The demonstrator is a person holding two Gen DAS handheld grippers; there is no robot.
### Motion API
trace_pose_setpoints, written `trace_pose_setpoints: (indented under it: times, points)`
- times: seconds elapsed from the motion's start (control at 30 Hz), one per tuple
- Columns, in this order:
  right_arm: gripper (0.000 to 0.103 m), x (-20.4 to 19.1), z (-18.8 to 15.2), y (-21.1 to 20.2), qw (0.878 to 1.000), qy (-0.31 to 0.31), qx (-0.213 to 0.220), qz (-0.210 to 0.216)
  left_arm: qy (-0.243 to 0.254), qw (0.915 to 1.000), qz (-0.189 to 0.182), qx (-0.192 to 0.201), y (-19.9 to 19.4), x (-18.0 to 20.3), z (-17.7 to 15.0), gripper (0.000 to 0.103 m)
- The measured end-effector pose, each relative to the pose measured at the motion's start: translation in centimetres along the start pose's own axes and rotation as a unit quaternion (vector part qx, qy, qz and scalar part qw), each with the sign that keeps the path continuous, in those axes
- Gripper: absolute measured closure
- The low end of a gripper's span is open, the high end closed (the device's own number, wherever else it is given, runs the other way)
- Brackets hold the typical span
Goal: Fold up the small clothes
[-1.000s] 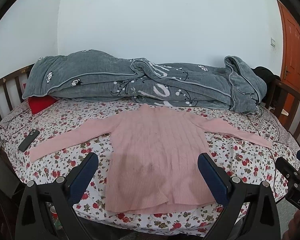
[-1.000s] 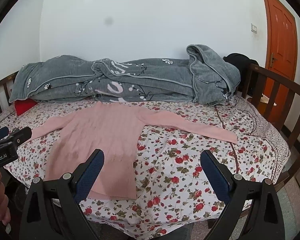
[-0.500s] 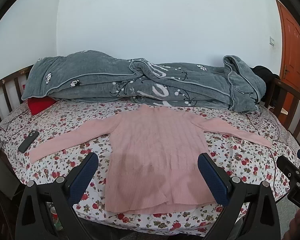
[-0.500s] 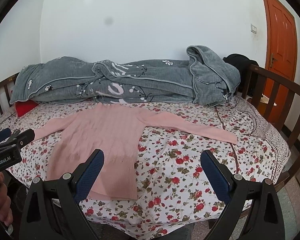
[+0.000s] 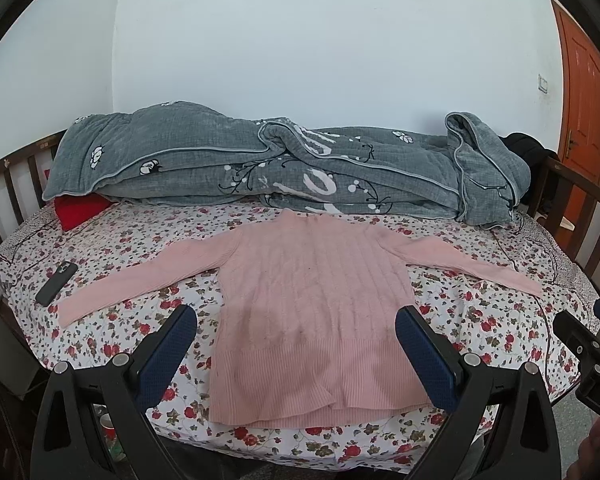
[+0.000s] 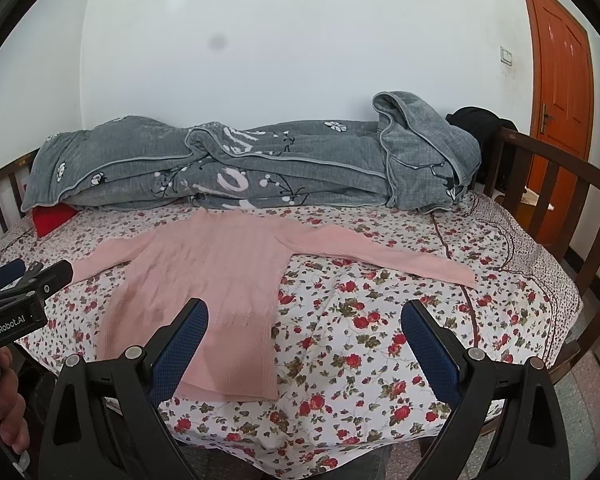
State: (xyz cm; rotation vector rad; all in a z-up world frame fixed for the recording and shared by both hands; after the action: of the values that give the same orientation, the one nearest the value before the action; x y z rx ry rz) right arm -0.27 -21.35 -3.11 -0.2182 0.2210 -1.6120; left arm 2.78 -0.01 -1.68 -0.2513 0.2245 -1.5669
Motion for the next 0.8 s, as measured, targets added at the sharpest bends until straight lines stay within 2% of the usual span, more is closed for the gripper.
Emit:
trace_pose_setpoints:
  times: [0.8]
  points:
    - [0.007,0.0,0.5,-0.5,1.000,0.004,0.003,-0.002,0.003,1.0000,-0.006,0.002,-0.1,1.0,0.3,0.002]
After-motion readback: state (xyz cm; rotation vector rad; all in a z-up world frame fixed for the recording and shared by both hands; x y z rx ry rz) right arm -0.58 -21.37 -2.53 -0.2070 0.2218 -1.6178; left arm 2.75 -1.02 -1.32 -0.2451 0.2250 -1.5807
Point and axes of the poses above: each gripper's, at about its wrist camera, not at the fingertips, and y roughly the way its jaws point, x to its right, z to its top, the point moved 4 cm from there along y, roughly the way its jaws point, and after that the axes turned 15 degrees about x, right-handed, at the moved point
